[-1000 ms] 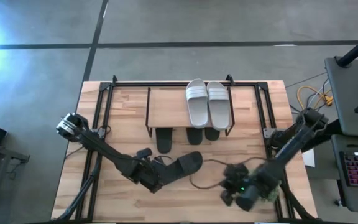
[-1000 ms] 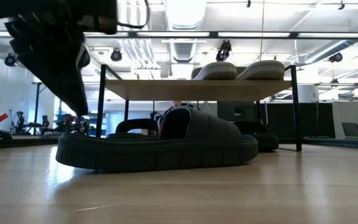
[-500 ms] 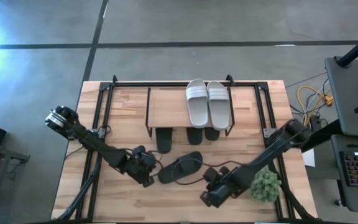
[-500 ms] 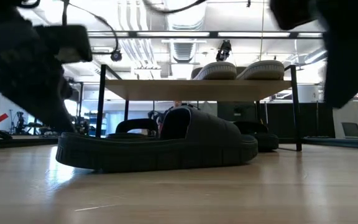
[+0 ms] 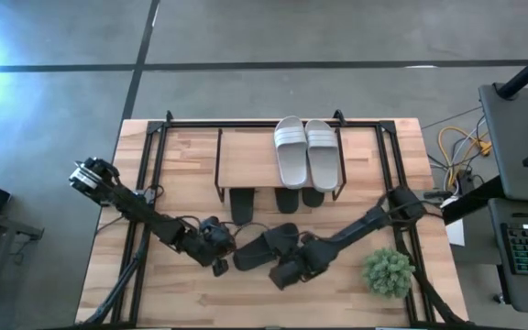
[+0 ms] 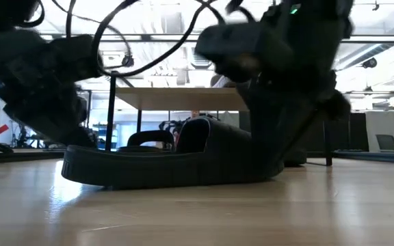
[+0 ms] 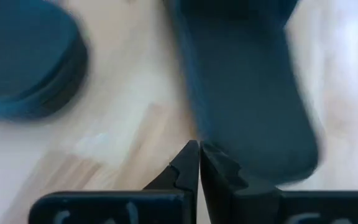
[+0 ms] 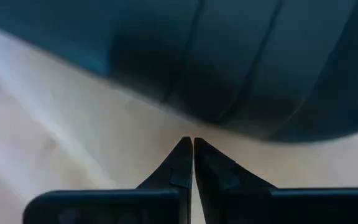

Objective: Pick and place slides into the shelf
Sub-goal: Put the black slipper under the shelf

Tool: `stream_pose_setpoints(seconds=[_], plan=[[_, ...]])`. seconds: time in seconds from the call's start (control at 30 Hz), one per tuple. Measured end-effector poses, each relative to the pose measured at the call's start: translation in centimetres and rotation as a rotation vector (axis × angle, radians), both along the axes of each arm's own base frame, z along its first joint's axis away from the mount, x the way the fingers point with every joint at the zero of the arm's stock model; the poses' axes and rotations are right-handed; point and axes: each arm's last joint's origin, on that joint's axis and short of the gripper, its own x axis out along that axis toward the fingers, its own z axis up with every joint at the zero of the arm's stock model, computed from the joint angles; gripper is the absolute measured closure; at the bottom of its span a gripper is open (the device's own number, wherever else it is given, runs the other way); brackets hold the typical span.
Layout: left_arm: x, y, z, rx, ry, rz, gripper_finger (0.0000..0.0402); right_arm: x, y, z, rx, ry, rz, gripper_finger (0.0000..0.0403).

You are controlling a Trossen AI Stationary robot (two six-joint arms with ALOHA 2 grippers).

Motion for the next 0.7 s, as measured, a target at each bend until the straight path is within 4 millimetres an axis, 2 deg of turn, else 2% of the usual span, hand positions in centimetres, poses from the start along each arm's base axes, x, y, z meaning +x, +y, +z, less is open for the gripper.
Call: stream_pose_setpoints(seconds=[0.4, 0.7], plan=[[2.1, -1.7, -0.8, -0.080, -0.114, -0.018, 0.0401, 2.4, -4.2, 0.9, -0.068, -0.016, 0.026, 0.0394], [2.7, -2.2, -0.9, -0.058, -0.113, -0.047, 0.0401, 3.2, -5.7, 1.3, -0.070, -0.020, 0.001, 0.0394]])
